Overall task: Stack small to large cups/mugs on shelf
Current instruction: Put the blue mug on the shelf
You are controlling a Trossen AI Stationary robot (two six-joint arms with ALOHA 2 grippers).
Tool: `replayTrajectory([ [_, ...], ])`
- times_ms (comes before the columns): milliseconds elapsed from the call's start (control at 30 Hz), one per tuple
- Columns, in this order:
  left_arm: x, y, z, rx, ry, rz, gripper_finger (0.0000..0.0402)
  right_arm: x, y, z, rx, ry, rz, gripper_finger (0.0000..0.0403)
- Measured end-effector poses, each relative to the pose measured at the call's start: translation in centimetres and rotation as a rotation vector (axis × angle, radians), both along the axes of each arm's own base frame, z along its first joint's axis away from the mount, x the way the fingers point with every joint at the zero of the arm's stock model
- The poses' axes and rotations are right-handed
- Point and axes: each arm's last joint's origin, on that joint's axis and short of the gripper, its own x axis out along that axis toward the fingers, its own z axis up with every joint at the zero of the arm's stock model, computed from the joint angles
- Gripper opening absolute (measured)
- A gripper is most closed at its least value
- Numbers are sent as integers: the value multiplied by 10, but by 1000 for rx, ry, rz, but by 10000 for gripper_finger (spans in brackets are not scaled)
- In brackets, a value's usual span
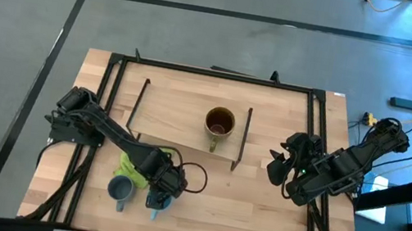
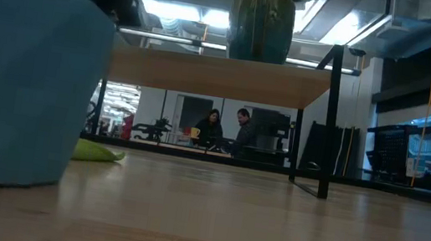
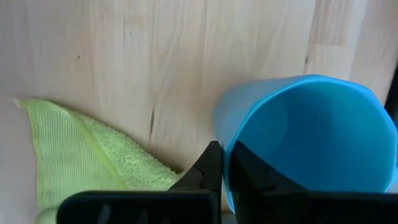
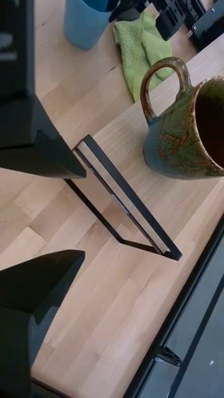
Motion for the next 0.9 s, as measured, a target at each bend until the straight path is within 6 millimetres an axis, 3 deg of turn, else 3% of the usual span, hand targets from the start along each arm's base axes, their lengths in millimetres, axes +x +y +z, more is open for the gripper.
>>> replayTrajectory([
  [400,7,8,42,-1,-14,1,7,0,0,0,0,0,0,200],
  [900,-4,47,145,150,-68,-6,6,0,0,0,0,0,0,200],
])
